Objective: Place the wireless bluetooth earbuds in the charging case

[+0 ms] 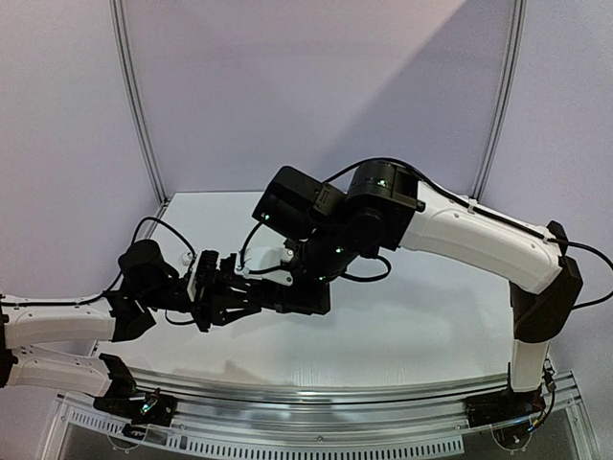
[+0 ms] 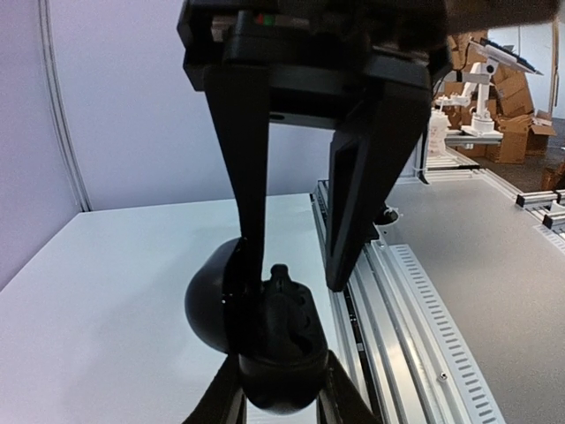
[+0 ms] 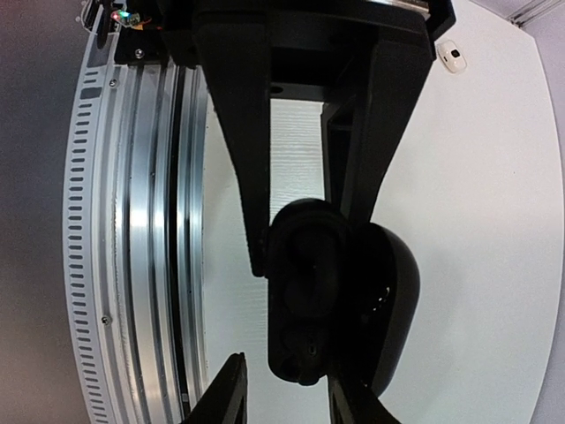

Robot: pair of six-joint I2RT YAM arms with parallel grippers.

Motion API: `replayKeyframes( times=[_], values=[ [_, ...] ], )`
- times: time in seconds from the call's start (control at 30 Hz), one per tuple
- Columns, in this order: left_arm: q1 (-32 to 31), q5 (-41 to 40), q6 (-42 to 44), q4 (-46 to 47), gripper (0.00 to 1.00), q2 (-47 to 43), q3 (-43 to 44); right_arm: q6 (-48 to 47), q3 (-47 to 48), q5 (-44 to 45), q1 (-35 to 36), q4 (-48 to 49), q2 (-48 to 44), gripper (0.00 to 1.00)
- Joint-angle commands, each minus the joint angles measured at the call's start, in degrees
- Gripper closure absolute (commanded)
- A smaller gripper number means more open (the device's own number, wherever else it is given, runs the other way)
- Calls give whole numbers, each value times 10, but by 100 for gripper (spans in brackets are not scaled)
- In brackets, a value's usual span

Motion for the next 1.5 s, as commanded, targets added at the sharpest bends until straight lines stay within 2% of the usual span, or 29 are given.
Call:
replayKeyframes(
  times=[0.0,0.33,0.53,0.67,0.83,0.93,1.07,1.2,1.3,1.37,1.47],
  values=[
    [-14,23,-6,3,100,-13,3,24,6,45,-3,15,-10,67],
    [-9,10,-39,-24,100,-12,-1,44,-13,40,-3,50,-55,64],
    [-5,5,-48,-30,100,-11,-3,53,-14,-13,-3,70,-80,63],
    [-4,0,-36,-32,100,-11,-2,74,-48,-19,-5,131,-116,61],
    [-3,-47,-13,-25,100,-12,7,138,-128,63,-23,207,-144,56],
    [10,-61,-99,-33,100,-2,24,192,-128,97,-39,210,-131,54],
    [60,-62,-269,-79,100,24,46,251,-132,166,-58,209,-124,53],
    [143,-67,-312,-194,100,52,85,310,-205,205,-87,241,-164,52],
    [235,-12,-369,-249,100,127,123,369,-303,204,-120,297,-218,50],
    [274,15,-375,-292,100,165,151,408,-373,215,-143,325,-254,49],
    [294,20,-315,-419,100,211,235,472,-478,207,-178,377,-302,45]
  ],
)
